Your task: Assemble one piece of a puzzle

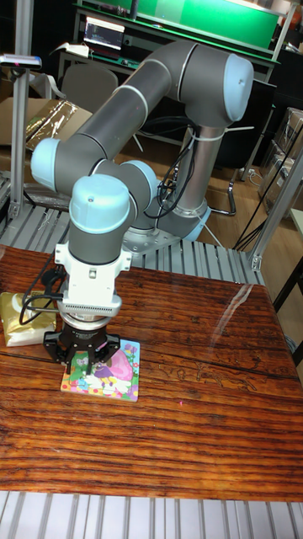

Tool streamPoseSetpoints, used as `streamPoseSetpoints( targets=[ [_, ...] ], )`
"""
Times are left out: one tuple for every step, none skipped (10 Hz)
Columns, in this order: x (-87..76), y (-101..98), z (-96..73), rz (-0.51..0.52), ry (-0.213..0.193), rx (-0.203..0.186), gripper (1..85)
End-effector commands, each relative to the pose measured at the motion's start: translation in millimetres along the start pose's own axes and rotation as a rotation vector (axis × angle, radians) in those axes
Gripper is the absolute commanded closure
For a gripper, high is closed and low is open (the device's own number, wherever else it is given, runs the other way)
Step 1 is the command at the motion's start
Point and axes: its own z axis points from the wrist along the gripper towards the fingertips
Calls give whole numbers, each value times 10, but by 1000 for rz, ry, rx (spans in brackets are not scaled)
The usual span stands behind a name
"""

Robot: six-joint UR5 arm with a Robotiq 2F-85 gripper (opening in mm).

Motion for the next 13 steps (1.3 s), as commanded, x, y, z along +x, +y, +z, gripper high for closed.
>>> streamPoseSetpoints(
  targets=[
    [5, 23, -36, 32, 8, -1, 517],
    [3, 36, -41, 44, 8, -1, 527],
    [4, 49, -39, 52, 7, -3, 550],
    [5, 57, -38, 61, 7, -3, 570],
    [6, 70, -36, 76, 7, -4, 620],
    [7, 84, -31, 87, 7, -4, 653],
    [8, 87, -27, 92, 7, -1, 670],
    [10, 81, -25, 95, 7, 3, 687],
    [11, 85, -24, 98, 7, 3, 693],
    [16, 92, -26, 106, 7, 3, 707],
    [26, 93, -25, 112, 9, 5, 727],
    [44, 91, -18, 115, 12, 5, 737],
    [51, 86, -11, 115, 12, 5, 747]
  ],
)
